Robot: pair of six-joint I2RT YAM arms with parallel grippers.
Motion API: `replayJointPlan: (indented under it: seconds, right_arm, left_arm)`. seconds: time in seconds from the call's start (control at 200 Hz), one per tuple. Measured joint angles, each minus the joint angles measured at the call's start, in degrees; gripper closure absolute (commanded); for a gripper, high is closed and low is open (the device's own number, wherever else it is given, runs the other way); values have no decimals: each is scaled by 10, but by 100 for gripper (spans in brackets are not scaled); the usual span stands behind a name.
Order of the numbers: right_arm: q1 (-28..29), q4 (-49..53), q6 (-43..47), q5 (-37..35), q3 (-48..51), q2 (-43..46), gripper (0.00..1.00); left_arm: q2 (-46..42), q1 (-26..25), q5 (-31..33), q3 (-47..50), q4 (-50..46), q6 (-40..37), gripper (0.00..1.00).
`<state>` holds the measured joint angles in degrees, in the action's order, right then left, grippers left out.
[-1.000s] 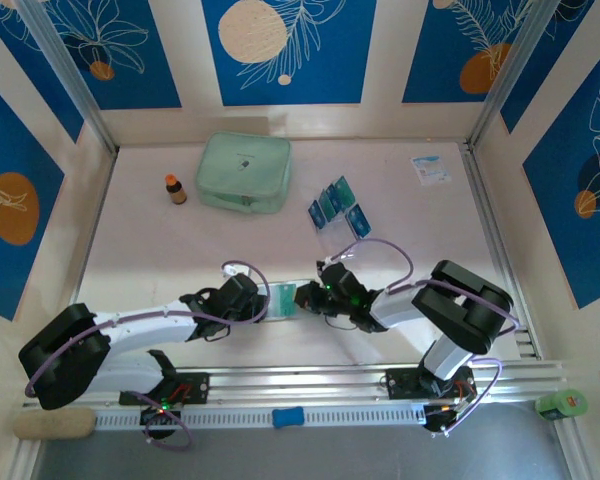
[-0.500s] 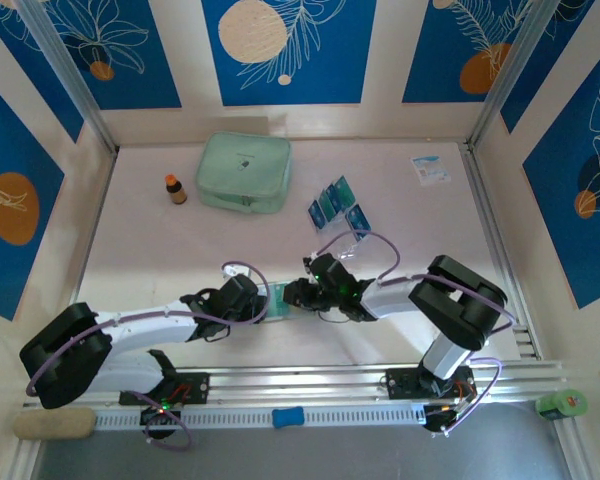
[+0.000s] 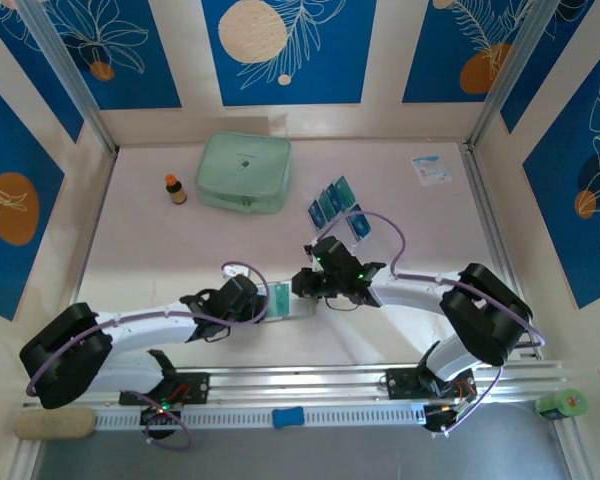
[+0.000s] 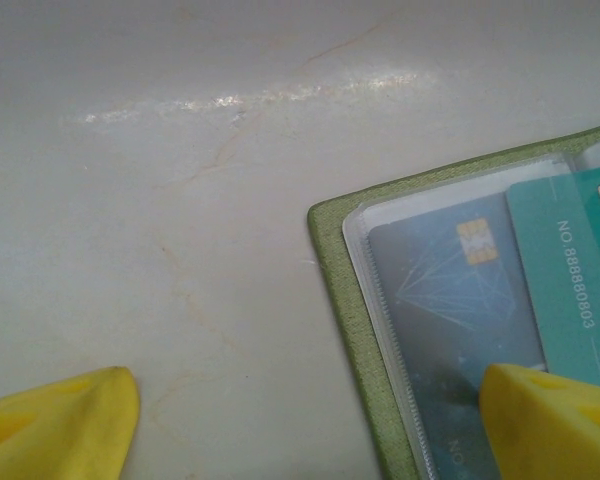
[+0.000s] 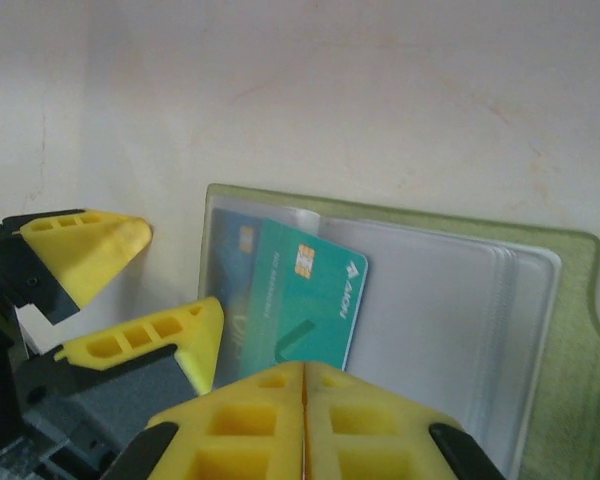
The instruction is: Put the credit cards into the card holder
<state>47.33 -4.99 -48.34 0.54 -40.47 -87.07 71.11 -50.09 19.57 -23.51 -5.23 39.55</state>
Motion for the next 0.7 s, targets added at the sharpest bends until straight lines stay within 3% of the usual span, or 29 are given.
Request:
replayJointPlan:
  seconds: [0.7]
  right_arm:
    - [44,13,14,21,-98,-147,99]
  left_arm:
    - [-33,4,10,0,-15,0,10]
